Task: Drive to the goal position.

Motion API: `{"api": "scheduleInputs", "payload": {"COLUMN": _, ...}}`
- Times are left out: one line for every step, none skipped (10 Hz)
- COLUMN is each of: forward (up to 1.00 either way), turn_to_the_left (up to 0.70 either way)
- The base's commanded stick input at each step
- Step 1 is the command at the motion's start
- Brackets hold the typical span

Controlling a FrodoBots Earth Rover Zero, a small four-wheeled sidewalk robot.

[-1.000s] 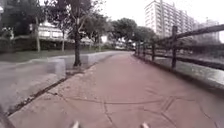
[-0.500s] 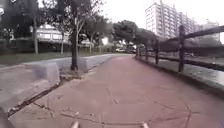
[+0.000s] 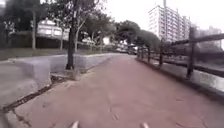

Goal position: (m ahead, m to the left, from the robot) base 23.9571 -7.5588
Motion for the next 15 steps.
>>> {"api": "scheduleInputs", "payload": {"forward": 0.70, "turn_to_the_left": 0.00}}
{"api": "scheduleInputs", "payload": {"forward": 0.70, "turn_to_the_left": 0.00}}
{"api": "scheduleInputs", "payload": {"forward": 0.70, "turn_to_the_left": 0.00}}
{"api": "scheduleInputs", "payload": {"forward": 0.70, "turn_to_the_left": 0.00}}
{"api": "scheduleInputs", "payload": {"forward": 0.70, "turn_to_the_left": 0.00}}
{"api": "scheduleInputs", "payload": {"forward": 0.70, "turn_to_the_left": 0.00}}
{"api": "scheduleInputs", "payload": {"forward": 0.70, "turn_to_the_left": 0.00}}
{"api": "scheduleInputs", "payload": {"forward": 0.70, "turn_to_the_left": 0.00}}
{"api": "scheduleInputs", "payload": {"forward": 0.70, "turn_to_the_left": 0.00}}
{"api": "scheduleInputs", "payload": {"forward": 0.70, "turn_to_the_left": 0.00}}
{"api": "scheduleInputs", "payload": {"forward": 0.70, "turn_to_the_left": 0.00}}
{"api": "scheduleInputs", "payload": {"forward": 0.70, "turn_to_the_left": -0.21}}
{"api": "scheduleInputs", "payload": {"forward": 0.70, "turn_to_the_left": -0.27}}
{"api": "scheduleInputs", "payload": {"forward": 0.70, "turn_to_the_left": -0.14}}
{"api": "scheduleInputs", "payload": {"forward": 0.70, "turn_to_the_left": -0.01}}
